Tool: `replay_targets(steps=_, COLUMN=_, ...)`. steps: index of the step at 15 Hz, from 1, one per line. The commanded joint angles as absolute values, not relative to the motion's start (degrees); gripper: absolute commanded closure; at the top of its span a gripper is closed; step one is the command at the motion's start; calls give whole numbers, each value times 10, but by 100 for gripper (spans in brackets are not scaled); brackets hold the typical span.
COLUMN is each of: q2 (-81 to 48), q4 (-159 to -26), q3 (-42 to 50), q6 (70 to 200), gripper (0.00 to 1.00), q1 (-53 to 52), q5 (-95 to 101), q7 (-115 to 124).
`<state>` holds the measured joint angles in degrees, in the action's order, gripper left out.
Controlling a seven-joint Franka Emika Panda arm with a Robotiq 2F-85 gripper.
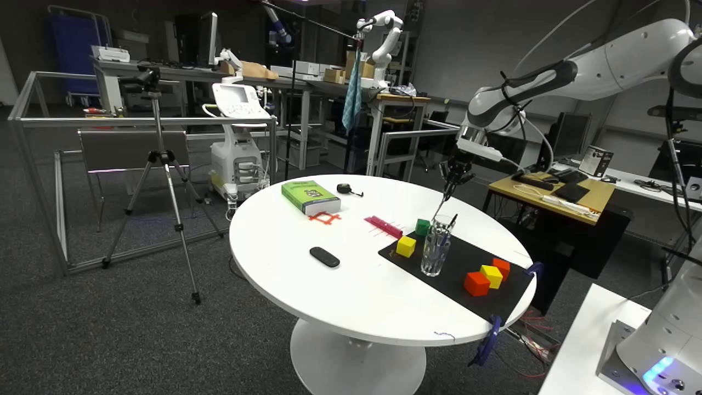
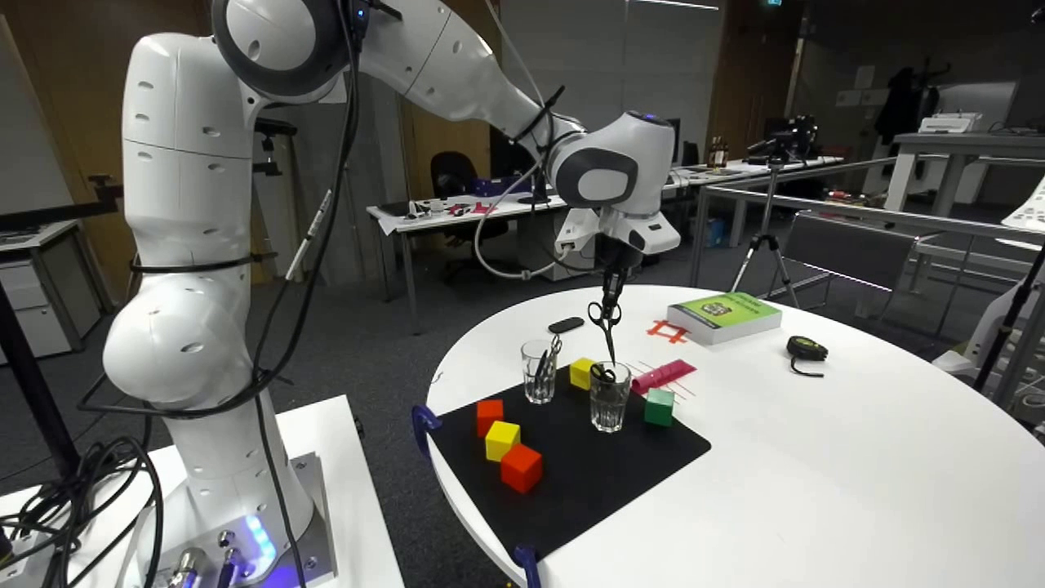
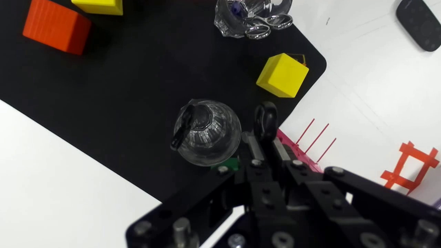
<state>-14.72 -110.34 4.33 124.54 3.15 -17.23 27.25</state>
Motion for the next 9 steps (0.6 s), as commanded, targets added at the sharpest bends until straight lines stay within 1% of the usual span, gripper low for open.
replay_targets(steps=1, q2=-165, q4=-1075, q3=46, q6=1222, gripper=98, q1=38, q5=-187, q7=273)
replay_targets(steps=9, q2=-172, q4=-1066, q3=47, q6=1225, gripper=98, q1=36, q5=-187, q7=272)
